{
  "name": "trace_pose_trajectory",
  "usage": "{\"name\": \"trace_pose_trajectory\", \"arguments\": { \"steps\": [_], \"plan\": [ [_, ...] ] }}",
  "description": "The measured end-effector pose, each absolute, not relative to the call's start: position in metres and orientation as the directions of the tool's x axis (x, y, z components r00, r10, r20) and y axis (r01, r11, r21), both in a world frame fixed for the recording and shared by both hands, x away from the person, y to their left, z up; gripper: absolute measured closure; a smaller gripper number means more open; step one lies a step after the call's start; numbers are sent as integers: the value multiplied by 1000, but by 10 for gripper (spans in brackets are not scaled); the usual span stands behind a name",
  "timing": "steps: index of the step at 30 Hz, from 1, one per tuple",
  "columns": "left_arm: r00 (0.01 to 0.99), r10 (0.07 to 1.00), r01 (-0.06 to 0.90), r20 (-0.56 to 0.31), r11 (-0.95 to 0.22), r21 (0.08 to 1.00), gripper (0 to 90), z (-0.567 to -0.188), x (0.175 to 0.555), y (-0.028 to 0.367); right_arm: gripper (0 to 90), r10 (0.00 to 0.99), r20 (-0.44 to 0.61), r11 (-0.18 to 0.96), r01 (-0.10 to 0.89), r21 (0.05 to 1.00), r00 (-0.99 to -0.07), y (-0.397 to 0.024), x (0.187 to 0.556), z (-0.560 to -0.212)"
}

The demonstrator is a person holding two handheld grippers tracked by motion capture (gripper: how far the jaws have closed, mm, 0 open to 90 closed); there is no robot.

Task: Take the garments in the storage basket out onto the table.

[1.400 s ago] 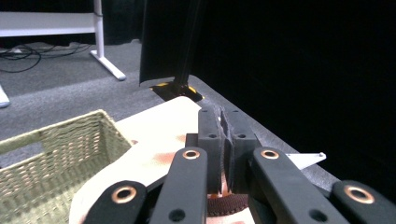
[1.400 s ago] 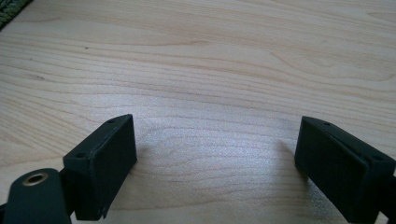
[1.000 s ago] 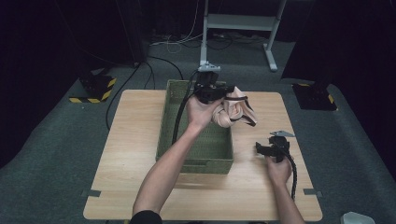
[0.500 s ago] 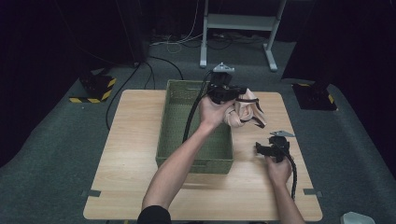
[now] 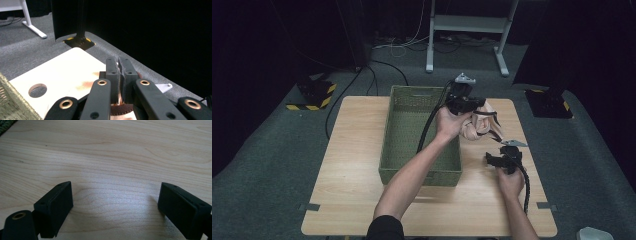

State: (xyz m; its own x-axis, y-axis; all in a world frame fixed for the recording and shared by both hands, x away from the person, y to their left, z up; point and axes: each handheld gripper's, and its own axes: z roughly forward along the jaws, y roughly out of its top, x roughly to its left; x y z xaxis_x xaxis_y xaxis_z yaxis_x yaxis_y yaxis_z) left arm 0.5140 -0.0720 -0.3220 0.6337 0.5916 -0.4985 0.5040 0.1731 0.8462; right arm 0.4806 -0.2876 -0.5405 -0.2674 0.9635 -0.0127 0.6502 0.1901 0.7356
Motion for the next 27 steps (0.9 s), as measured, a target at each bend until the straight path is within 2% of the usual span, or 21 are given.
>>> {"name": "trace_pose_trajectory", "arguments": {
  "steps": [27],
  "plan": [
    [570, 667, 548, -480, 127, 827, 859, -376, 533, -78, 126, 963, -11, 190, 649, 736, -269, -287, 481, -541]
  ]
}}
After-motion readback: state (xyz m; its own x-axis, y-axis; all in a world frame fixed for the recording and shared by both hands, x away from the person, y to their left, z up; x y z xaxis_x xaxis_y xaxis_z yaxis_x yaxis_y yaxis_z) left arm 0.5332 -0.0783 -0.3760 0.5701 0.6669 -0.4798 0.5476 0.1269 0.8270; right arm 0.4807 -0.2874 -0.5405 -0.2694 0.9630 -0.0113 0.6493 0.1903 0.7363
